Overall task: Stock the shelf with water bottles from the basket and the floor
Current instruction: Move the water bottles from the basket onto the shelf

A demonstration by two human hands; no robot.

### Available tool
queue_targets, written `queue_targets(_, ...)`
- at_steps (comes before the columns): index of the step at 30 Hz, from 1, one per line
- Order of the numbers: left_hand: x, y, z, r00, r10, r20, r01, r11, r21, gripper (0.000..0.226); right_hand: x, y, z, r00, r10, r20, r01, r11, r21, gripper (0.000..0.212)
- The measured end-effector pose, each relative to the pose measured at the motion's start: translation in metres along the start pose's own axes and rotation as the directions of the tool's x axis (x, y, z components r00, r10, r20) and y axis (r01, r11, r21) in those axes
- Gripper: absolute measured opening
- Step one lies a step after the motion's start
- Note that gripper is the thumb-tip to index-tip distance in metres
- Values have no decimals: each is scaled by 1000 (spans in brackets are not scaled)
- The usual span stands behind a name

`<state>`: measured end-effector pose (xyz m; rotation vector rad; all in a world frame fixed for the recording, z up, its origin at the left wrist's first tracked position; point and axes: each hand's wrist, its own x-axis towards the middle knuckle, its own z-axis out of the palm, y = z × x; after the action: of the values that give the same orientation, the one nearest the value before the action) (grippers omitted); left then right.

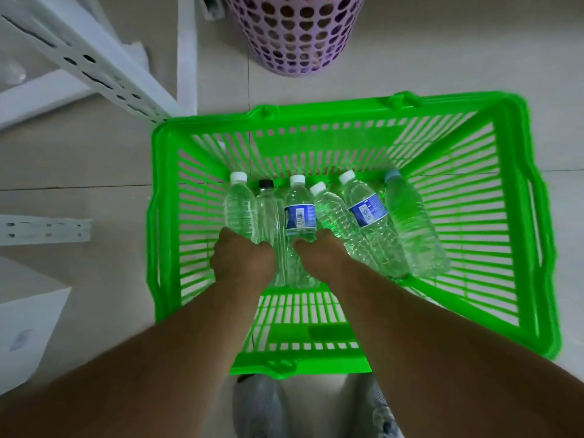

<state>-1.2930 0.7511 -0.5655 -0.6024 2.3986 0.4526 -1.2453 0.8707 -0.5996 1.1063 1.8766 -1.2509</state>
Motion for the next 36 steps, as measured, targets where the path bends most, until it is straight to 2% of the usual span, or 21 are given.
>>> queue_targets(2, 5, 3, 0, 999, -47, -20, 48, 997, 65, 63, 3, 0, 2, 1000, 17, 12, -17, 1000, 19, 16)
queue_targets(5, 9, 6, 1, 997, -76, -13, 77, 987, 138, 62, 10, 1, 4, 997, 73, 33, -74, 997, 21, 35)
queue_targets(11, 14, -3, 11, 999, -30, 22, 32, 991, -127, 73, 20, -1, 11, 988, 149, 33, -148, 988, -37, 60)
queue_targets(15, 19, -7, 12, 1000, 3, -17, -5, 988, -152, 79, 28, 1, 15, 982, 188, -30, -190, 979, -78, 87)
queue_targets(19, 17, -10, 13, 997, 54, -49, -60, 990, -124, 87, 31, -6, 19, 973, 218, -82, -207, 971, 119, 106)
queue_targets(23, 15, -12, 16, 995, 82, -55, -89, 987, -134, 86, 38, -11, 19, 969, 196, -151, -171, 971, 169, 98)
queue_targets(26, 10, -16, 20, 996, 85, -33, -90, 979, -183, 89, 40, -9, 26, 972, 135, -193, -124, 990, 71, 93)
queue_targets(28, 10, -20, 20, 995, 96, -29, -99, 984, -151, 94, 41, -10, 28, 975, 121, -184, -120, 993, 15, 93)
queue_targets(31, 12, -24, 19, 995, 93, -45, -98, 987, -130, 97, 48, -16, 26, 973, 161, -162, -154, 986, 59, 92)
queue_targets(34, 10, -24, 19, 997, 56, -56, -64, 984, -167, 87, 51, -22, 23, 972, 173, -161, -149, 977, 150, 86)
queue_targets(36, 8, -23, 17, 998, 29, -50, -38, 979, -200, 77, 47, -23, 20, 974, 138, -178, -111, 982, 151, 79)
